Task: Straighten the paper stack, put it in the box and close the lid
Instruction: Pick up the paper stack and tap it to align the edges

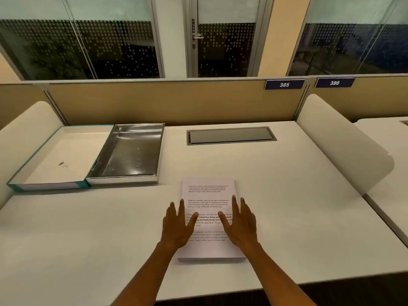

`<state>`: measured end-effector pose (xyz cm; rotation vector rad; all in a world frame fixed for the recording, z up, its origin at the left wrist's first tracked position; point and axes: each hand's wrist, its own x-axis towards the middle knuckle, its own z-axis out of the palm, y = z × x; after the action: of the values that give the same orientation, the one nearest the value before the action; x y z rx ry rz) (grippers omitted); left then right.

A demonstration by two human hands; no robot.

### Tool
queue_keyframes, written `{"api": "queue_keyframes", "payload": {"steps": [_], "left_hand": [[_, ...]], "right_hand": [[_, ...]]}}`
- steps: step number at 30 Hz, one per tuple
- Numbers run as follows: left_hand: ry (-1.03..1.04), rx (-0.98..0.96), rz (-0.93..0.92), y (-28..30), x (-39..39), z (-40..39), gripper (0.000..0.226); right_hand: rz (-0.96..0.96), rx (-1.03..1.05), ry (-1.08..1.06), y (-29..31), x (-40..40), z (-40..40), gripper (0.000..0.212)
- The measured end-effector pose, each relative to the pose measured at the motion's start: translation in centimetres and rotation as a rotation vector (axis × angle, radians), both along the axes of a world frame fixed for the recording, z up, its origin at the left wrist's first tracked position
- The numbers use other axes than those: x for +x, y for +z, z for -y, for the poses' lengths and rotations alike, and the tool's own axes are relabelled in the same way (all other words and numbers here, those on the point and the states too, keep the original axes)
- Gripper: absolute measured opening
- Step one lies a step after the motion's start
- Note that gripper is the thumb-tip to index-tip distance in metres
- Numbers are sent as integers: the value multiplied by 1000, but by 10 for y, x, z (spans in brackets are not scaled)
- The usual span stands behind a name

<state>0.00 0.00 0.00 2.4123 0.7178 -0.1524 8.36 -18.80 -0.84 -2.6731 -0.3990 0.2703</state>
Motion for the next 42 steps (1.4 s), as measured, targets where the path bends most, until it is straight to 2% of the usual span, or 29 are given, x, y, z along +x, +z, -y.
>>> {"api": "queue_keyframes", "payload": {"steps": [2,7,14,22,26,29,37,42], "left_hand": [[77,-58,-19,0,2,7,81],[251,-150,-19,-1,5,29,79],[408,-260,59,10,24,27,85],[612,-579,85,15,38,0,79],[661,-706,85,19,44,-2,64],[677,-804,97,21,46,-2,50],[632,-784,71,27,41,3,48],[581,-718,52,27,37,5,44]], "right_hand": [[-78,16,-50,-1,1,-1,79],[-60,-30,-101,-9,2,-4,77],[-206,150,-288,-3,20,-19,84],[-351,267,-490,5,49,-16,59],[-445,329,-520,10,60,-15,56],[-468,294,-504,11,61,-16,57],[-470,161,-488,17,55,-28,59],[-468,259,-502,22,53,-26,62]]}}
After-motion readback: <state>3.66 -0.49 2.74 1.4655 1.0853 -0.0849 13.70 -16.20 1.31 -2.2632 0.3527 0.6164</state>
